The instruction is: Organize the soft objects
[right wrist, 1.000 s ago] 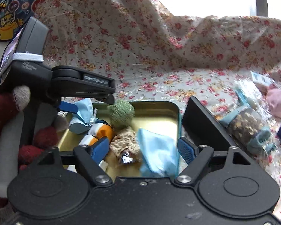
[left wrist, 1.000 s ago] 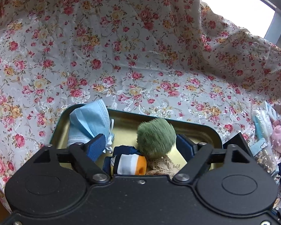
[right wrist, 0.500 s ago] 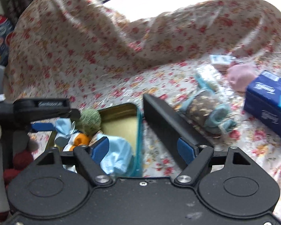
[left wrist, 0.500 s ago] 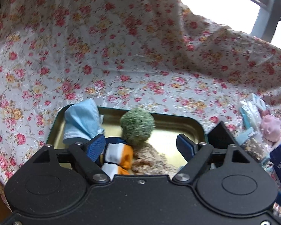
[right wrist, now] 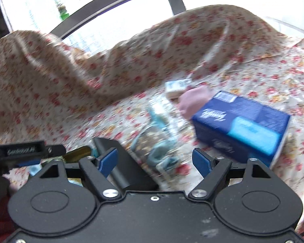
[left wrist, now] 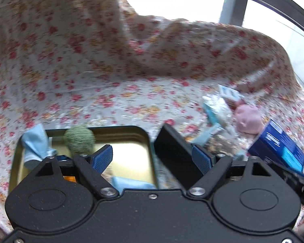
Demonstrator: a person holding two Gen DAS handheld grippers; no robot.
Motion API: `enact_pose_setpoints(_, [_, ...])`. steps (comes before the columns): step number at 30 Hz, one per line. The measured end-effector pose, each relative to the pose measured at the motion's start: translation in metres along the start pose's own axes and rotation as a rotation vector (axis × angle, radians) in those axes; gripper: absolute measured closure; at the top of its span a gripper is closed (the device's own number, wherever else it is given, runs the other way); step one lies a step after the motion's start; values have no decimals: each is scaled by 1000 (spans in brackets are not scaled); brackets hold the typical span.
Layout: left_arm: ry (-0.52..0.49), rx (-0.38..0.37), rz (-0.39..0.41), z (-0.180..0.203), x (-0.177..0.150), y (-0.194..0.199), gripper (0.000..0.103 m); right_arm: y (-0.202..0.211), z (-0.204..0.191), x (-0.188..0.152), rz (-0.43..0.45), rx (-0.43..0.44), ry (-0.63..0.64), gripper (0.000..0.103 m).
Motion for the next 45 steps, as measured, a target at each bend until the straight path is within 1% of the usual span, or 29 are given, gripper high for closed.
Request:
enact_pose_setpoints(6, [-47,-30,-24,28,-3,-9,20,-4,27,21,50,-58,9,22])
enact_pose_setpoints(12, [-71,-46,-41,44,-3,-17,19,-18,36,50,96,-102,62,21])
enact_pose_setpoints(15, [-76,-50,-49,49,-3,-20,19,-30,36,63,104,-114,89,16])
enact_pose_setpoints(19, [-84,-53,-57,52,-1,-26,19,-51,33,79,93,-125,140,8])
enact_pose_setpoints(23, [-89,-53,-62,53,1,-32,19,-79,24,94,67,-130,198,2])
enact_pose_setpoints(27, [-94,-51,-70,53,3,-39,19,-112,19,108,34,-148,245,1])
enact_pose_setpoints(29, [-93,-50,-75,52,4,-43,19,-130,18,115,7,-153,264,1])
enact_pose_setpoints(33, [-88,-44,-80,49,7,-49,19,-167,20,126,-81,-143,279,1])
enact_pose_setpoints(38, [-82,-47,-82,45,12,-54,19,-198,19,123,-168,-146,308,1])
enact_pose_setpoints(41, [-82,-49,-86,44,13,-57,19,-207,21,119,-200,-146,319,1])
enact_pose_setpoints(45, [-79,-52,-92,44,12,-61,19,-210,19,113,-222,-138,349,1])
Point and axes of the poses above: each gripper's, at about its wrist camera, not at the fingertips, and y roughly against the way its jaws point, z to its right, x to its top, the point moved 5 cm from there along -y, roughly the way its jaws point, and after that the axes turned 9 degrees about -x, right-handed, at the moved point
